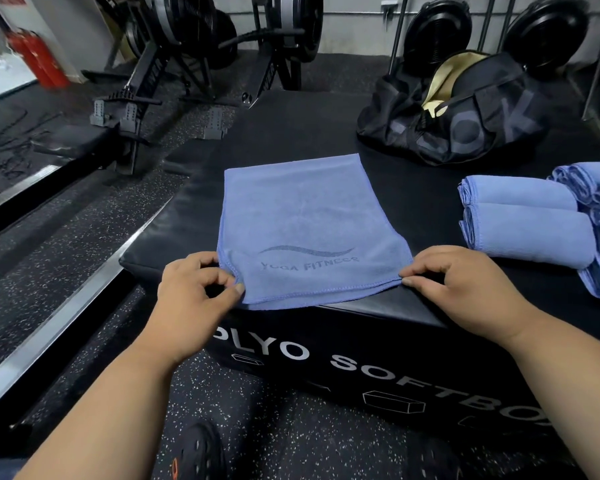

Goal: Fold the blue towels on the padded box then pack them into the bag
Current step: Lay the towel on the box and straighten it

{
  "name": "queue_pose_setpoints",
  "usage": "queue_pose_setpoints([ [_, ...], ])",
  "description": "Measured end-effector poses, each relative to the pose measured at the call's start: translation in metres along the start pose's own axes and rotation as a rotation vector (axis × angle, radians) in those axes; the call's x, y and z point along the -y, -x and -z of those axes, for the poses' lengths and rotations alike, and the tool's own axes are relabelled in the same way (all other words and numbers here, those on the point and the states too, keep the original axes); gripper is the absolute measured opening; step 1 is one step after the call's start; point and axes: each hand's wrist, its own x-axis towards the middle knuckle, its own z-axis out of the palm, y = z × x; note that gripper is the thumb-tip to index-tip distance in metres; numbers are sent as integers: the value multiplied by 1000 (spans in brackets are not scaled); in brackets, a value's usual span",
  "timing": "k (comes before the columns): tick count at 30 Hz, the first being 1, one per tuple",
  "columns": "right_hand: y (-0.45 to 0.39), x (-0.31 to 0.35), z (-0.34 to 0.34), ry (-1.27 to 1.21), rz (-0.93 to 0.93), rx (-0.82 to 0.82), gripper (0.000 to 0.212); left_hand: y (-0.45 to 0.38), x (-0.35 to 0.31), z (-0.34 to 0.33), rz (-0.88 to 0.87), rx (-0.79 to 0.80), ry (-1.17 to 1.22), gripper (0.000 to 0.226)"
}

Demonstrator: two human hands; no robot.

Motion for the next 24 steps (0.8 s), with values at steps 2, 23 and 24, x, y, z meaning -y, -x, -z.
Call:
queue_pose_setpoints([
  [2,-3,0,-1,28,-1,-10,10,0,-4,-2,19,-24,16,16],
  [23,-39,-10,-12,378,-161,-99,54,-55,-42,-32,79,-250,-28,10],
  [24,-40,-9,-12,386,-166,-101,55,-55,-41,-32,68,-248,-33,9],
])
